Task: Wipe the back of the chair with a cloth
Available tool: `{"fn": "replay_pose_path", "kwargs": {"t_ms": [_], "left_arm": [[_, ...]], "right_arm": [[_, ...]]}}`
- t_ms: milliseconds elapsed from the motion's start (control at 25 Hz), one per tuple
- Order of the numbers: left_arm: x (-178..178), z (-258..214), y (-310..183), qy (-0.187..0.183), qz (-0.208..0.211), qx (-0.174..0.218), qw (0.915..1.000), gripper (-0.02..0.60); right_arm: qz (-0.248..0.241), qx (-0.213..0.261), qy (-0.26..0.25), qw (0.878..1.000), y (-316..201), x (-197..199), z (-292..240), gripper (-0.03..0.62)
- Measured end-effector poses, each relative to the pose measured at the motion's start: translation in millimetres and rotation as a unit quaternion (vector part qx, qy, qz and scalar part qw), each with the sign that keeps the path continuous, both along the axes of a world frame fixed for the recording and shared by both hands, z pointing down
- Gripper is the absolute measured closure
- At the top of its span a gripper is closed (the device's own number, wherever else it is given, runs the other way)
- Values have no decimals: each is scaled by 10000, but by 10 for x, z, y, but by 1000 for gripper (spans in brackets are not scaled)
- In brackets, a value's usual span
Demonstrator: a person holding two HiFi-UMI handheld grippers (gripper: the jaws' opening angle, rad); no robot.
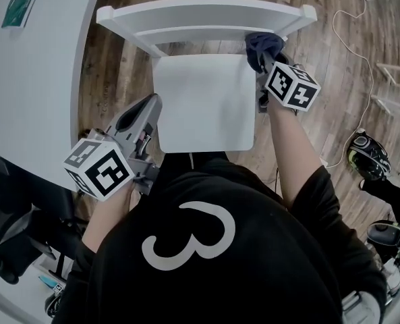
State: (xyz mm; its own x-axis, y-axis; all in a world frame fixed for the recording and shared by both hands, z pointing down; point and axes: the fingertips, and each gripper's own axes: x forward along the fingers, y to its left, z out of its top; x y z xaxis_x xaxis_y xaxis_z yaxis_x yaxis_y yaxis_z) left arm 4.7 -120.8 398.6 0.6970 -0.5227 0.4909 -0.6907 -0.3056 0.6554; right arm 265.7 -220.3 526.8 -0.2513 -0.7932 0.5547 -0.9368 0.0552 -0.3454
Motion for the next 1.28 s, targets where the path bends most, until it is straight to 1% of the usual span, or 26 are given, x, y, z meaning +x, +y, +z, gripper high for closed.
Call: {"fn": "replay_pose_path", "kwargs": {"t_ms": [160,280,360,520,680,840,960,1120,1280], "left_arm": [[60,-39,49,71,128,67,9999,568],[99,-77,45,130,192,29,9997,568],[130,-114,108,193,330,61,9992,568],[88,-300,450,260,562,340,9975,568],[-77,-642,977,354,700,732,9942,568],[-310,-1053,1581,370,1052,1314,9850,568],[-522,-1379,2059,460,1230,1615,9781,568],[-720,-1805,2540,701,1416,1999,9670,568],[-857,-2160,2906,942,1574,2296,9558,568]], "right_arm": [[76,93,-186,9998,137,47,-158,542],[-79,247,-411,9988,300,6,-398,542],[-183,408,-611,9971,498,-64,-609,543],[-598,739,-1011,9903,1098,-431,-1049,542],[-941,1034,-1346,9810,1820,-904,-1530,542],[-1204,1461,-1533,9699,2536,-1396,-2037,542],[-1382,1688,-1673,9615,3105,-1771,-2426,542],[-1570,2099,-1669,9505,3737,-2101,-2972,542],[-1826,2379,-1687,9389,4179,-2376,-3445,542]]}}
